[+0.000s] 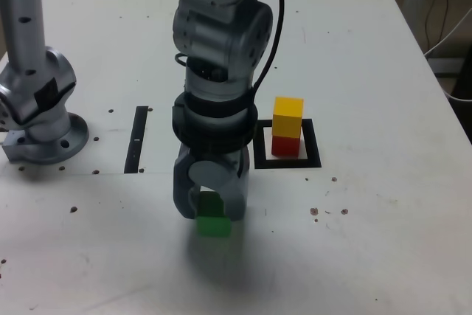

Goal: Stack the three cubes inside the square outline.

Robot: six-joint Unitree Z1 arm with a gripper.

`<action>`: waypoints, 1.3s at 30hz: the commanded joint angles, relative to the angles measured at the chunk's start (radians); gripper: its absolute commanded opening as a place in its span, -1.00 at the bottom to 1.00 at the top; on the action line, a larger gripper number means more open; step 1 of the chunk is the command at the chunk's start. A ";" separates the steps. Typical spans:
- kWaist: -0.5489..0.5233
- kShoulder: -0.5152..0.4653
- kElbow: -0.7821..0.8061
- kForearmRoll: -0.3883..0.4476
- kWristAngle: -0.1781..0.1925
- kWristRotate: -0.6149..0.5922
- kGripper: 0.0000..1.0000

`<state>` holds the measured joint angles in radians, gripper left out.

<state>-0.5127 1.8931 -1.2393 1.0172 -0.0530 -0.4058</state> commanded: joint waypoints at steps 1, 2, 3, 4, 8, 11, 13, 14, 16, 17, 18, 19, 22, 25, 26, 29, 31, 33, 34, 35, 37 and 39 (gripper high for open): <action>0.000 -0.006 -0.005 0.011 0.004 0.002 -0.55; 0.001 -0.011 -0.009 0.022 0.007 0.002 -0.55; 0.003 -0.017 -0.015 0.037 0.012 0.003 -0.55; 0.005 -0.024 -0.024 0.056 0.017 0.003 -0.55; 0.013 -0.054 -0.097 0.180 0.061 0.004 -0.55; 0.024 -0.073 -0.164 0.284 0.107 0.015 -0.55; 0.036 -0.087 -0.202 0.331 0.131 0.032 -0.55; 0.043 -0.094 -0.218 0.348 0.141 0.043 -0.55; 0.062 -0.113 -0.256 0.378 0.162 0.068 -0.55; 0.072 -0.122 -0.272 0.387 0.169 0.079 -0.55; 0.082 -0.130 -0.288 0.396 0.175 0.091 -0.55; 0.093 -0.136 -0.304 0.404 0.180 0.105 -0.55; 0.133 -0.142 -0.355 0.417 0.180 0.153 -0.55; 0.176 -0.132 -0.418 0.433 0.174 0.205 -0.55; 0.190 -0.127 -0.439 0.440 0.174 0.222 -0.55; 0.235 -0.111 -0.496 0.460 0.181 0.269 -0.55; 0.267 -0.093 -0.521 0.466 0.185 0.298 -0.55; 0.295 -0.068 -0.544 0.469 0.183 0.327 -0.55; 0.306 -0.054 -0.555 0.472 0.182 0.339 -0.55; 0.315 -0.039 -0.565 0.474 0.180 0.350 -0.55; 0.327 -0.009 -0.583 0.479 0.176 0.370 -0.55; 0.330 0.013 -0.591 0.481 0.170 0.379 -0.55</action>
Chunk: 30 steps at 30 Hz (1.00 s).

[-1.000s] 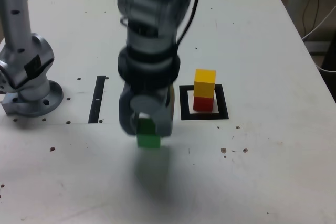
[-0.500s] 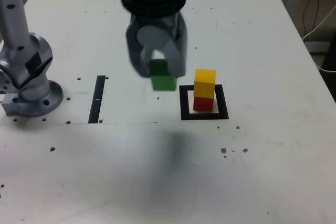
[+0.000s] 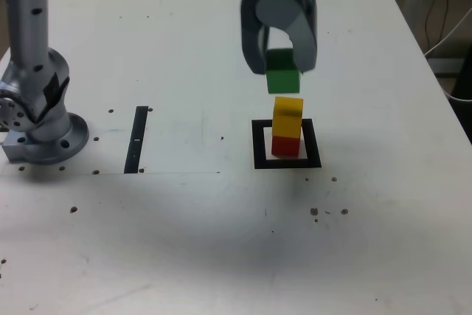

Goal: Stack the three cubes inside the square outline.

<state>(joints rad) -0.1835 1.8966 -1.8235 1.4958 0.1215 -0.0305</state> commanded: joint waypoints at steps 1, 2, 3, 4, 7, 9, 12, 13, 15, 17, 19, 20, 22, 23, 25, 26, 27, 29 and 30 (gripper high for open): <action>0.001 0.020 -0.009 0.002 -0.009 0.007 -0.55; 0.001 0.029 -0.011 0.002 -0.012 0.010 -0.55; 0.001 0.039 -0.015 0.002 -0.015 0.014 -0.55; 0.002 0.048 -0.018 0.001 -0.018 0.018 -0.55; 0.006 0.067 -0.026 -0.001 -0.021 0.028 -0.55; 0.011 0.072 -0.028 -0.002 -0.020 0.035 -0.55; 0.023 0.076 -0.027 -0.004 -0.018 0.045 -0.55; 0.028 0.077 -0.026 -0.004 -0.018 0.048 -0.55; 0.038 0.083 -0.024 -0.005 -0.018 0.054 -0.55; 0.049 0.093 -0.021 -0.006 -0.020 0.061 -0.55; 0.057 0.100 -0.018 -0.006 -0.023 0.066 -0.55; 0.059 0.102 -0.018 -0.006 -0.025 0.068 -0.55; 0.062 0.104 -0.015 -0.006 -0.028 0.070 -0.55; 0.062 0.104 -0.013 -0.006 -0.029 0.071 -0.55; 0.062 0.105 -0.009 -0.007 -0.031 0.072 -0.55; 0.062 0.105 -0.008 -0.008 -0.031 0.072 -0.54; 0.062 0.105 -0.006 -0.008 -0.031 0.073 -0.54; 0.062 0.106 -0.004 -0.010 -0.031 0.074 -0.54; 0.062 0.107 -0.002 -0.010 -0.031 0.074 -0.54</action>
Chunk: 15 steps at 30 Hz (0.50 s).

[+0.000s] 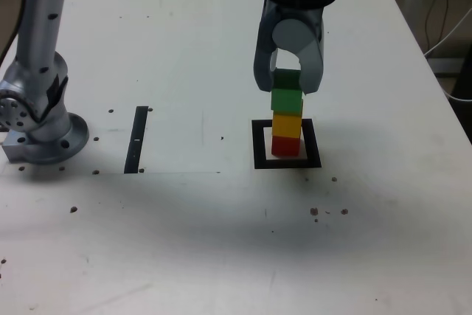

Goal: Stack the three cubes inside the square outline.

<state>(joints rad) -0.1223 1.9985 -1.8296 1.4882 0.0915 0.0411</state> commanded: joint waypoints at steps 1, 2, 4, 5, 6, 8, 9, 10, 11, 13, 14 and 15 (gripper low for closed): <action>0.002 0.006 0.006 -0.004 -0.001 0.004 -0.53; 0.003 0.007 0.008 -0.004 -0.001 0.005 -0.53; 0.005 0.010 0.013 -0.006 -0.001 0.009 -0.50; 0.006 0.012 0.014 -0.007 -0.001 0.010 -0.49; 0.008 0.014 0.015 -0.009 -0.001 0.012 -0.47; 0.009 0.015 0.015 -0.010 -0.001 0.014 -0.44; 0.009 0.016 0.015 -0.010 -0.001 0.015 -0.42; 0.009 0.017 0.015 -0.010 -0.001 0.015 -0.41; 0.009 0.017 0.015 -0.011 -0.001 0.015 -0.39; 0.009 0.019 0.015 -0.012 -0.002 0.016 -0.36; 0.009 0.020 0.015 -0.013 -0.003 0.017 -0.35; 0.009 0.020 0.014 -0.014 -0.003 0.017 -0.35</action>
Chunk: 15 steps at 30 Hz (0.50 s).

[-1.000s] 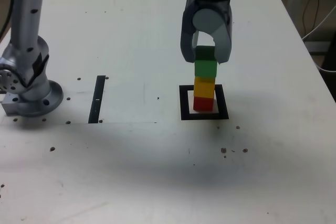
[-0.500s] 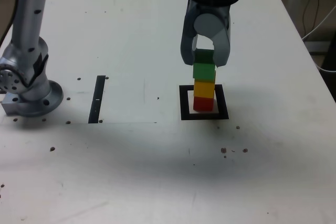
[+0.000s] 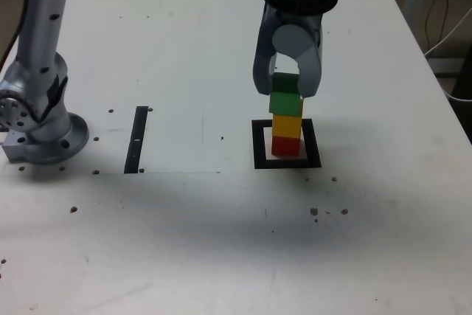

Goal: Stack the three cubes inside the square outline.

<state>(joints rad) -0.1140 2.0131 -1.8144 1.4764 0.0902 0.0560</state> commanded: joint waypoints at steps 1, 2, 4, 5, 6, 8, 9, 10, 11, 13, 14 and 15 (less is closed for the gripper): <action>0.001 0.006 -0.002 -0.003 -0.002 0.002 -0.35; 0.001 0.006 -0.003 -0.004 -0.002 0.002 -0.35; 0.001 0.006 -0.005 -0.006 -0.003 0.002 -0.35; 0.001 0.006 -0.005 -0.006 -0.003 0.002 -0.35; 0.001 0.006 -0.006 -0.007 -0.003 0.002 -0.34; 0.001 0.006 -0.006 -0.007 -0.004 0.002 -0.32; 0.001 0.006 -0.006 -0.007 -0.004 0.002 -0.29; 0.001 0.005 -0.006 -0.007 -0.004 0.002 -0.26; 0.001 0.005 -0.006 -0.006 -0.005 0.002 -0.22; 0.001 0.005 -0.005 -0.006 -0.005 0.002 -0.10; 0.001 0.004 -0.004 -0.006 -0.005 0.002 0.00; 0.001 0.003 -0.004 -0.005 -0.004 0.002 0.14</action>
<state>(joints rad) -0.1140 2.0147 -1.8164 1.4706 0.0861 0.0568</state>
